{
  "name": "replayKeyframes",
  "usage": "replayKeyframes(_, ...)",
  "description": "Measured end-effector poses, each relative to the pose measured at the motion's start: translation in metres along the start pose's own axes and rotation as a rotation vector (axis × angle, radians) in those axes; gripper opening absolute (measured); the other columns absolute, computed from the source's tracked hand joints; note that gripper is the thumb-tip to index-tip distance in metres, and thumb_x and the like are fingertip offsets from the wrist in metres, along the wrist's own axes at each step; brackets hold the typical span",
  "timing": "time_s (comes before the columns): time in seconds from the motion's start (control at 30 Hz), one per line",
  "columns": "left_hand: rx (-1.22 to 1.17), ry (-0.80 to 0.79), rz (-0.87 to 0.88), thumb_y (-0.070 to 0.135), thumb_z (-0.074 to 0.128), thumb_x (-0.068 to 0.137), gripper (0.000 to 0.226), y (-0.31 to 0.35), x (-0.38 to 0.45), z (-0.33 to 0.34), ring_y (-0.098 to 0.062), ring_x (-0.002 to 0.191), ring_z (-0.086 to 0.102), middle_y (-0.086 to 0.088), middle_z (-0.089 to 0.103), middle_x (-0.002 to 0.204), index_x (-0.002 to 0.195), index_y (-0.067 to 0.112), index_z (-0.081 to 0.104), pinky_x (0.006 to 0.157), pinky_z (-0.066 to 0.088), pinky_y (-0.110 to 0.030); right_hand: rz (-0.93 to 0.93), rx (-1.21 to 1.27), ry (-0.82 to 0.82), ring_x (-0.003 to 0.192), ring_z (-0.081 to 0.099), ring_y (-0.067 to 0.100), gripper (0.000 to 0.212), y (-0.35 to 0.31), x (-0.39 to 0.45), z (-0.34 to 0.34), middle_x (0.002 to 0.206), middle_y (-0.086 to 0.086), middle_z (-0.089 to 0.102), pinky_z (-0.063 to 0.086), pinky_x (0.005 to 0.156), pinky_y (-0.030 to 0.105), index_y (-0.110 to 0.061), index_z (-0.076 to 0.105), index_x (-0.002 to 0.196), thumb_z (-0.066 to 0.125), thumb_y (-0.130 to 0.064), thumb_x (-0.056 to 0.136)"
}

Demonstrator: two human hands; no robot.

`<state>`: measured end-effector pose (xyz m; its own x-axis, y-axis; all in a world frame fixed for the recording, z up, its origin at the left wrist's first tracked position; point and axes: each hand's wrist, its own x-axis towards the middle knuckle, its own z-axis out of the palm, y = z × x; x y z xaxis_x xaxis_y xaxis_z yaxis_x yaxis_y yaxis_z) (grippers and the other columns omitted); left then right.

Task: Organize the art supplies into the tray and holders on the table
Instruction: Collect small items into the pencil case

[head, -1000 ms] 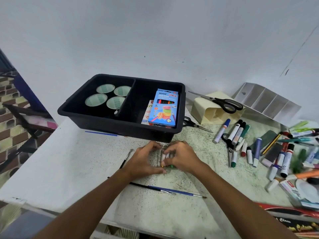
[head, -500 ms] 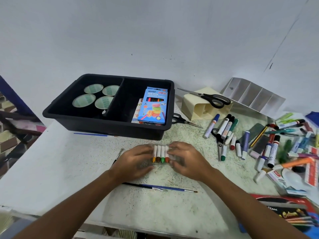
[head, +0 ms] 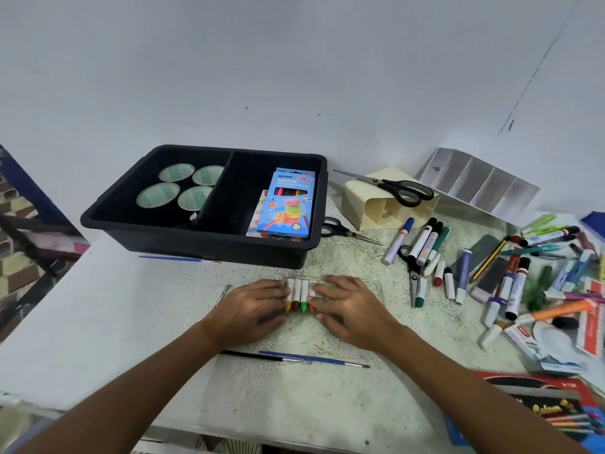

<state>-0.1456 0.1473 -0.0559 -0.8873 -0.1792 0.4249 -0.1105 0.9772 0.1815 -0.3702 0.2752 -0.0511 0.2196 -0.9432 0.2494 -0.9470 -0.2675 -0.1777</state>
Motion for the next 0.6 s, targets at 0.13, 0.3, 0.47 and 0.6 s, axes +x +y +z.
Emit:
replayKeyframes(0.13,0.001,-0.030,-0.014,0.036,0.063,0.086,0.028,0.002,0.008,-0.007,-0.018,0.102,0.068,-0.003,0.074,0.104,0.094,0.013,0.077,0.088,0.057,-0.031,-0.006,-0.021,-0.012,0.128,0.051,0.029,0.035,0.000,0.000,-0.002,0.133,0.003,0.062,0.041,0.104,0.048,-0.019,0.066,0.124,0.058,-0.034,0.093)
replayKeyframes(0.3,0.029,-0.007,0.027,0.030,0.063,0.085,0.022,0.020,0.030,-0.009,-0.018,0.083,0.064,-0.004,0.070,0.094,0.088,0.011,0.073,0.067,0.056,-0.029,0.080,0.177,0.041,0.130,0.049,0.021,0.039,0.003,-0.006,-0.012,0.140,0.003,0.055,0.039,0.108,0.042,-0.017,0.059,0.132,0.056,-0.028,0.095)
replayKeyframes(0.47,-0.086,0.032,0.076,0.018,0.073,0.079,0.011,0.059,0.082,0.009,-0.017,0.076,0.064,-0.003,0.070,0.087,0.086,0.009,0.073,0.066,0.054,-0.027,0.245,0.240,0.180,0.109,0.064,0.020,0.029,0.030,-0.031,-0.043,0.119,0.007,0.069,0.051,0.095,0.035,-0.009,0.069,0.116,0.059,-0.008,0.088)
replayKeyframes(0.6,-0.162,-0.106,0.001,0.024,0.075,0.080,0.034,0.081,0.136,0.038,-0.020,0.099,0.061,-0.003,0.071,0.107,0.110,0.009,0.071,0.083,0.052,-0.037,0.542,0.189,0.182,0.111,0.059,0.019,0.033,0.072,-0.068,-0.070,0.120,0.004,0.067,0.049,0.096,0.038,-0.014,0.067,0.120,0.060,-0.007,0.088)
